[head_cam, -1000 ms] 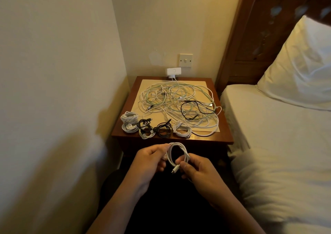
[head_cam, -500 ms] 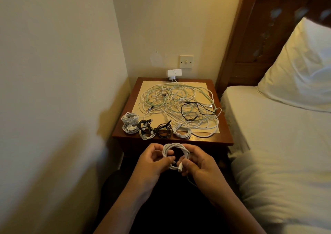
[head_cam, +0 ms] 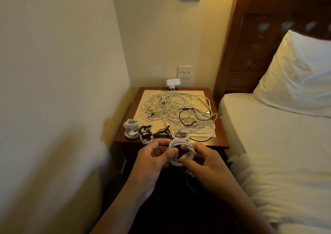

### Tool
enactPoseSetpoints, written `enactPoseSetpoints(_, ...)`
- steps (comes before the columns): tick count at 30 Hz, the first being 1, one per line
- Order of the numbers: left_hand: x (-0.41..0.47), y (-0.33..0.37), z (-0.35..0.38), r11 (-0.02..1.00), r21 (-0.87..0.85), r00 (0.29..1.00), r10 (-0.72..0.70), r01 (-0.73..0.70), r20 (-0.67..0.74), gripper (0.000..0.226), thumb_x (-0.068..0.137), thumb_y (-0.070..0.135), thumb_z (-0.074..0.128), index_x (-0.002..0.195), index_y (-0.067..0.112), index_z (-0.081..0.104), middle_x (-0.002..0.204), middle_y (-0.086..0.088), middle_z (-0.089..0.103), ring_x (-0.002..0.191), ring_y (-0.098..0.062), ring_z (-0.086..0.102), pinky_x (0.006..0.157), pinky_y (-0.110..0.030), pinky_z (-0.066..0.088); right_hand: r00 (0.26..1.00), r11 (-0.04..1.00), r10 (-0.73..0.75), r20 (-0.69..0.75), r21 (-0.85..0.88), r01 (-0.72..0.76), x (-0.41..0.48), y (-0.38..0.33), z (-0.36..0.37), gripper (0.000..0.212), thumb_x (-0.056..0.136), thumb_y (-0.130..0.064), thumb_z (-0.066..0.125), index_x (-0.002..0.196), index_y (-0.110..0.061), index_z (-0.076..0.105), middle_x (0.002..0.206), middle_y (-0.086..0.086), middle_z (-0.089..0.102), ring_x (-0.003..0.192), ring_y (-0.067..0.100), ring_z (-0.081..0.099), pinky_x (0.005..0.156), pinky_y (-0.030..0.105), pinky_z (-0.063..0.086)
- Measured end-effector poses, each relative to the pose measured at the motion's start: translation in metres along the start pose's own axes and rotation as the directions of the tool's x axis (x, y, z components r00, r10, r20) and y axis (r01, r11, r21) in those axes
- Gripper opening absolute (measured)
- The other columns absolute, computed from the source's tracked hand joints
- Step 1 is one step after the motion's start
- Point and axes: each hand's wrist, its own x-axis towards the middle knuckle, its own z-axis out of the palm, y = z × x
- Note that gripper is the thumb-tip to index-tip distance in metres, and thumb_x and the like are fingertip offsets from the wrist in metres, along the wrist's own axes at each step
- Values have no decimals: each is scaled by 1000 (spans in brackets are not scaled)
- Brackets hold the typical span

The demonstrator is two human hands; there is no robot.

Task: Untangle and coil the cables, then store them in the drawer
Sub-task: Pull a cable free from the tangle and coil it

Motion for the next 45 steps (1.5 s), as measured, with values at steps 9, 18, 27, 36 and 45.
enactPoseSetpoints(9, -22, 7, 21, 899, 403, 975, 213, -168, -70, 18, 91, 14, 75, 104, 25, 72, 88, -1, 76, 81, -15, 71, 71, -30, 55, 986, 952, -163, -34, -269, 148, -22, -14, -11, 30, 98, -10, 63, 114, -36, 66, 93, -20, 70, 78, 7, 69, 69, 27, 58)
enactPoseSetpoints(18, -43, 28, -3, 992, 21, 950, -121, 121, 288, 27, 89, 22, 75, 113, 9, 74, 100, -10, 68, 90, -17, 61, 75, -29, 46, 997, 978, -65, -33, 197, 70, -36, -39, -17, 28, 91, 0, 70, 110, -20, 71, 98, 2, 80, 83, 10, 73, 66, 19, 52)
enactPoseSetpoints(27, -20, 21, -30, 745, 632, 954, 297, -214, -28, 13, 97, 33, 67, 108, 36, 73, 95, 21, 74, 93, 12, 64, 79, -8, 47, 998, 972, -9, -58, 232, 23, -8, -42, 28, 20, 95, -22, 70, 115, -27, 68, 103, -7, 78, 93, 7, 73, 75, 22, 55)
enactPoseSetpoints(36, 47, 19, -79, 905, 416, 988, 130, -84, -83, 26, 89, 23, 76, 115, 24, 75, 97, 3, 78, 90, -12, 73, 86, -35, 59, 999, 998, -34, -9, 48, 34, 73, -33, 38, 22, 93, -6, 71, 107, -22, 72, 98, -4, 79, 92, 12, 76, 88, 34, 61)
enactPoseSetpoints(45, 154, 18, -98, 910, 412, 982, 112, -41, -150, 21, 93, 10, 71, 112, 17, 74, 93, -3, 79, 86, -15, 74, 76, -33, 58, 994, 991, 23, 105, 129, -36, 173, -6, 33, 29, 89, -3, 76, 113, -17, 69, 100, 11, 78, 95, 31, 76, 88, 49, 62)
